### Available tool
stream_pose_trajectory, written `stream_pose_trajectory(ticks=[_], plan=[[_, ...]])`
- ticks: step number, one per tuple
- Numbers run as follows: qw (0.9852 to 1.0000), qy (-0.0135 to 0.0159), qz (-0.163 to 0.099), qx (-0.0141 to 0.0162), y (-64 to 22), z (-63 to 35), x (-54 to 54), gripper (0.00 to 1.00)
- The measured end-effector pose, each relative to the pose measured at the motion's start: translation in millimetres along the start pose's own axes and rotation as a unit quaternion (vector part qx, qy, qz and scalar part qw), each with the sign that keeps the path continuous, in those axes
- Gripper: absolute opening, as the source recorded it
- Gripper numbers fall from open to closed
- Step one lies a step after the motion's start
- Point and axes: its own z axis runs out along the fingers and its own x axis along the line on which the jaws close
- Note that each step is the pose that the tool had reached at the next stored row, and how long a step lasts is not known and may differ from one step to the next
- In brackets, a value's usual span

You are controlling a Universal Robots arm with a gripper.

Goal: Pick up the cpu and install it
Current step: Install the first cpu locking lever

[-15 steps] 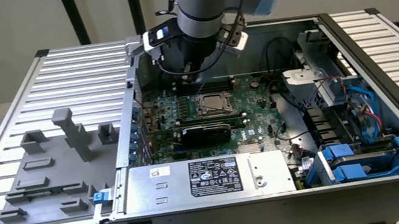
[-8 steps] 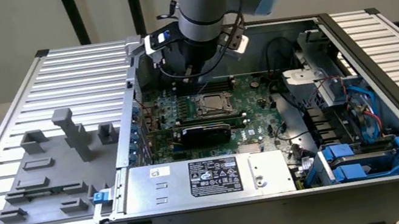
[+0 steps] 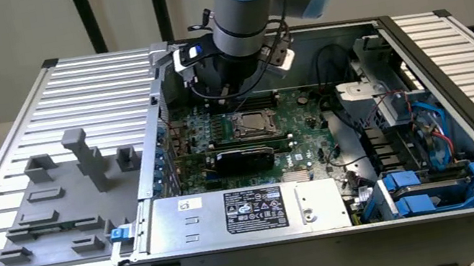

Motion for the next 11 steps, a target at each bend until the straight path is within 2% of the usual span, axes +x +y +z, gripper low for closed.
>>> stream_pose_trajectory(ticks=[7,11], plan=[[1.0,-0.0035,0.001,-0.0041,1.9,7.1,0.5,0.11],[0.9999,-0.0066,0.006,-0.0088,2.7,9.8,1.7,0.11]])
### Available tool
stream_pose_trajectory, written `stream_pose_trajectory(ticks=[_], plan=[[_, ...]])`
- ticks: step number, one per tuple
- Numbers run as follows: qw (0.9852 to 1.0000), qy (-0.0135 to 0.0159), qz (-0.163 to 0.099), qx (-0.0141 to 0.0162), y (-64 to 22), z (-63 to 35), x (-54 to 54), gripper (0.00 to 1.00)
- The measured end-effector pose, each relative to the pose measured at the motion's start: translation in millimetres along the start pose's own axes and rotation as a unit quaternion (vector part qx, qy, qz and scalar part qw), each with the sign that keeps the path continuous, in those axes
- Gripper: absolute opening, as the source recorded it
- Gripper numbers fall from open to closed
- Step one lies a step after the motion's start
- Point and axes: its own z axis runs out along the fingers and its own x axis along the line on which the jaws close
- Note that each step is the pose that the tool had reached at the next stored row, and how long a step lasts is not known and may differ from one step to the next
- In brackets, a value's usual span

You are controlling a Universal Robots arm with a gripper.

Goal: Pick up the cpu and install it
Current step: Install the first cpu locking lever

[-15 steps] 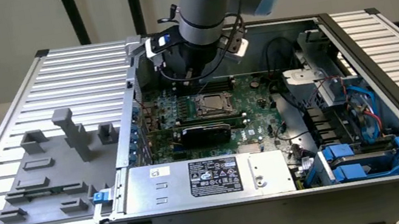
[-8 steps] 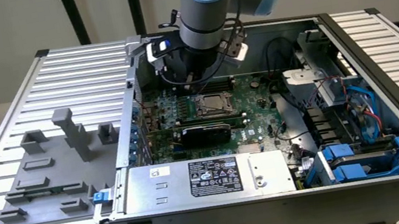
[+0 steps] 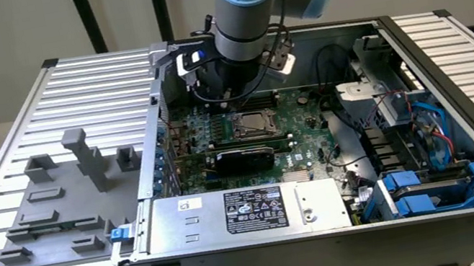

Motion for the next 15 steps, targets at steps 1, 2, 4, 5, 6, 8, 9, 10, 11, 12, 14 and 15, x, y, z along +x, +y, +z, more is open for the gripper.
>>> stream_pose_trajectory(ticks=[1,2,4,5,6,8,9,10,11,12,14,15], plan=[[1.0,-0.0006,0.002,-0.0012,0.2,0.8,0.5,0.11],[1.0,-0.0009,0.004,-0.0022,0.4,1.4,0.9,0.11],[0.9999,-0.0011,0.012,-0.0047,1.4,2.5,2.6,0.11],[0.9999,-0.0007,0.014,-0.0053,1.7,2.7,3.3,0.11],[0.9998,-0.0003,0.017,-0.0059,1.9,2.9,3.9,0.11],[0.9997,0.0006,0.022,-0.0071,2.2,3.1,5.0,0.11],[0.9997,0.0011,0.024,-0.0077,2.3,3.3,5.4,0.11],[0.9996,0.0015,0.027,-0.0083,2.4,3.4,5.9,0.11],[0.9995,0.0018,0.03,-0.009,2.5,3.5,6.4,0.11],[0.9994,0.0022,0.032,-0.0095,2.5,3.7,6.8,0.11],[0.9993,0.0026,0.036,-0.0107,2.4,4.0,7.6,0.11],[0.9992,0.0028,0.038,-0.0113,2.3,4.2,8.1,0.11]])
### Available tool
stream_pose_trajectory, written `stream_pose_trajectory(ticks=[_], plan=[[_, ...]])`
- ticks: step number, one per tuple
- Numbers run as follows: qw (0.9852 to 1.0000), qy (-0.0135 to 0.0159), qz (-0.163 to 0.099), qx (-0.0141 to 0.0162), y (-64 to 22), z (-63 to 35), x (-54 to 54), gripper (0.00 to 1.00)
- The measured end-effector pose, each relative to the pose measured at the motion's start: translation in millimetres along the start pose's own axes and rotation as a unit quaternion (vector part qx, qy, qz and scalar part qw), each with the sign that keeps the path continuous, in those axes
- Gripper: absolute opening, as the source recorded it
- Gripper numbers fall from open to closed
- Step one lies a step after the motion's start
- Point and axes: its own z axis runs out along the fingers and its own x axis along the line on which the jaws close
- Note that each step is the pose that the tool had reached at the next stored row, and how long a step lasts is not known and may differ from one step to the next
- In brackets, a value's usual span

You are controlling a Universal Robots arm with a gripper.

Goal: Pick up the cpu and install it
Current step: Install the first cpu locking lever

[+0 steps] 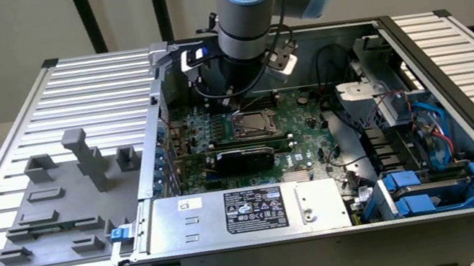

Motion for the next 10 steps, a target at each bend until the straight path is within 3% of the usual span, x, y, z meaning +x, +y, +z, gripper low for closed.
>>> stream_pose_trajectory(ticks=[10], plan=[[0.9999,0.0001,0.016,-0.0055,2.2,1.8,3.2,0.11]])
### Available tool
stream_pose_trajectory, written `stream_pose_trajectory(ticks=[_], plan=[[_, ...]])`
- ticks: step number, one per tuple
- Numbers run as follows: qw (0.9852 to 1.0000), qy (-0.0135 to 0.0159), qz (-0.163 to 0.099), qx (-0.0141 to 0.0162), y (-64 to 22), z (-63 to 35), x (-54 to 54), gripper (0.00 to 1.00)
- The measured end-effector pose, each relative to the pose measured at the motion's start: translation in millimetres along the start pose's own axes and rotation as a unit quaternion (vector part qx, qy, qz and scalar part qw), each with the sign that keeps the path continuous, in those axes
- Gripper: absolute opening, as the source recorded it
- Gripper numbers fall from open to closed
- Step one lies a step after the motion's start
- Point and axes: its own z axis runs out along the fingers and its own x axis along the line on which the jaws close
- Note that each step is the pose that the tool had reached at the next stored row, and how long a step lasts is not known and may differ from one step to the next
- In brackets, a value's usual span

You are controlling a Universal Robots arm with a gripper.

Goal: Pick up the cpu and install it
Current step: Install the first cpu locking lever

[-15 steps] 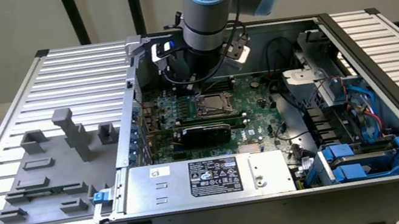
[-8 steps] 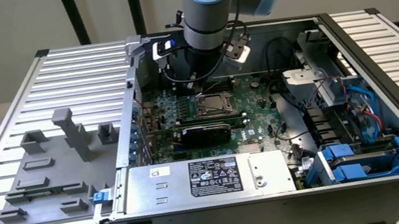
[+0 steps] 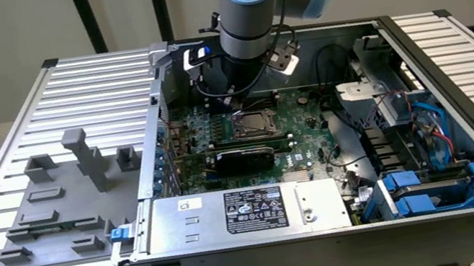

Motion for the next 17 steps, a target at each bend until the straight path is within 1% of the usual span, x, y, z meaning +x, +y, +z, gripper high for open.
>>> stream_pose_trajectory(ticks=[9,17], plan=[[0.9999,-0.0041,0.012,-0.0068,3.3,2.4,2.0,0.11],[0.9997,-0.0079,0.02,-0.0124,8.0,4.1,5.6,0.11]])
